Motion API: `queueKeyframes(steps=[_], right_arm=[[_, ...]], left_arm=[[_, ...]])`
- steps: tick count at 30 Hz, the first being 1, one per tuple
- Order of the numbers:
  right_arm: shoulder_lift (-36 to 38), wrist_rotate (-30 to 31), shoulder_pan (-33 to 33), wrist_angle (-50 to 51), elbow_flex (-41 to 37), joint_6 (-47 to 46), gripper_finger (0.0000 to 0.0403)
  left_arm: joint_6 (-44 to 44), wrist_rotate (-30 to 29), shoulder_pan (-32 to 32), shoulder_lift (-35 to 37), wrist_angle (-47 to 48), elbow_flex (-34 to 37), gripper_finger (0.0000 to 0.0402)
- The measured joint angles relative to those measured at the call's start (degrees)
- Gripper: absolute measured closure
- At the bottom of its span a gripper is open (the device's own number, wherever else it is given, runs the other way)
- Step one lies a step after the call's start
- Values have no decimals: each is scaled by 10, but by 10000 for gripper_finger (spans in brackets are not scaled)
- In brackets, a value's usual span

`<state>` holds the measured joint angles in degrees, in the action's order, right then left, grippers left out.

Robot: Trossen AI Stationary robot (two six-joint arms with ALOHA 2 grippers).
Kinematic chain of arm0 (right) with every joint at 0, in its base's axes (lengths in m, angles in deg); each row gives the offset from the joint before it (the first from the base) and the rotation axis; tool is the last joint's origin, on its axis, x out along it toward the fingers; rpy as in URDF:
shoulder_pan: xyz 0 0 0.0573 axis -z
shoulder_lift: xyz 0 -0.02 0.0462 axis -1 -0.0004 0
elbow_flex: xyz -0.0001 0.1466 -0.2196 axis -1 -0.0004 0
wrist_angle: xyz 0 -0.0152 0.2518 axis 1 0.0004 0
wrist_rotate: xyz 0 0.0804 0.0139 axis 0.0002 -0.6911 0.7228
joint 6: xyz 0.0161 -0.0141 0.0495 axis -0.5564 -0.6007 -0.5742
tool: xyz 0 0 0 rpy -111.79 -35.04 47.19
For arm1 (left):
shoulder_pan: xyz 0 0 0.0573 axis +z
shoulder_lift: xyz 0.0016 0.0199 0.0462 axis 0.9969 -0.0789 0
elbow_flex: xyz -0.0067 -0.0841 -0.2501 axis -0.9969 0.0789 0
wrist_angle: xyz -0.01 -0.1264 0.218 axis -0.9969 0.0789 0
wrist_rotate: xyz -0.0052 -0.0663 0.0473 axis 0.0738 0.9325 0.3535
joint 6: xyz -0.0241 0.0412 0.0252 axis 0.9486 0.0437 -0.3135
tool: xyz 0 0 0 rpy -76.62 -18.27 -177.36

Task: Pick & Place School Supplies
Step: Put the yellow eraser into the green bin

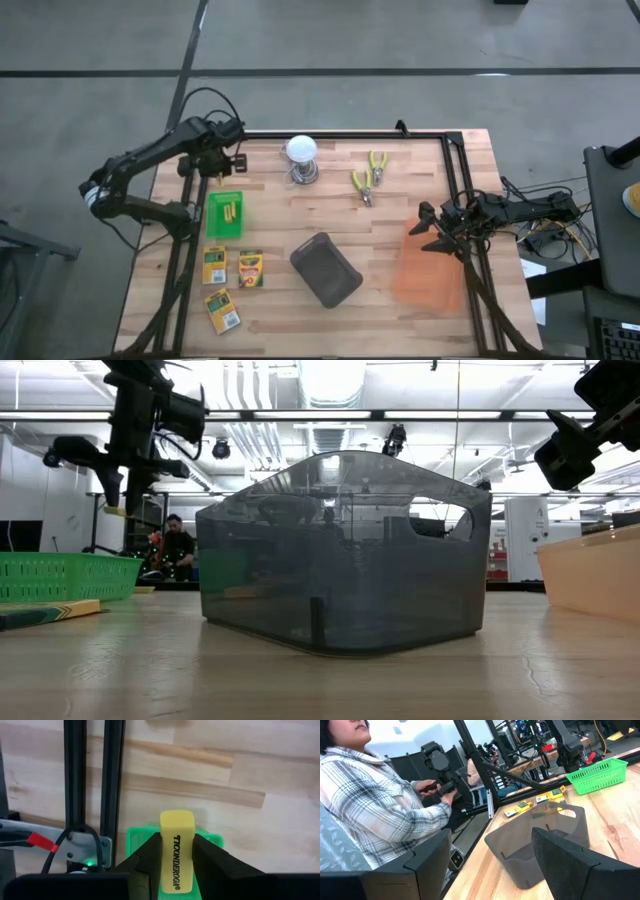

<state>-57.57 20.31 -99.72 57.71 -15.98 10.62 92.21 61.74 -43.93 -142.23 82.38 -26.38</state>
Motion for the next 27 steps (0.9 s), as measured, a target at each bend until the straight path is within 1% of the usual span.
queueKeyframes(steps=[6, 17, 23, 27], right_arm=[[0, 0, 0, 0, 0, 0, 138], [0, 0, 0, 0, 0, 0, 135], [0, 0, 0, 0, 0, 0, 142], [0, 0, 0, 0, 0, 0, 145]], left_arm=[[20, -4, -21, 0, -1, 28, 305], [65, 16, -73, 9, -26, 74, 305], [99, 15, -106, 19, -27, 83, 305], [114, 2, -127, 27, -27, 85, 305]])
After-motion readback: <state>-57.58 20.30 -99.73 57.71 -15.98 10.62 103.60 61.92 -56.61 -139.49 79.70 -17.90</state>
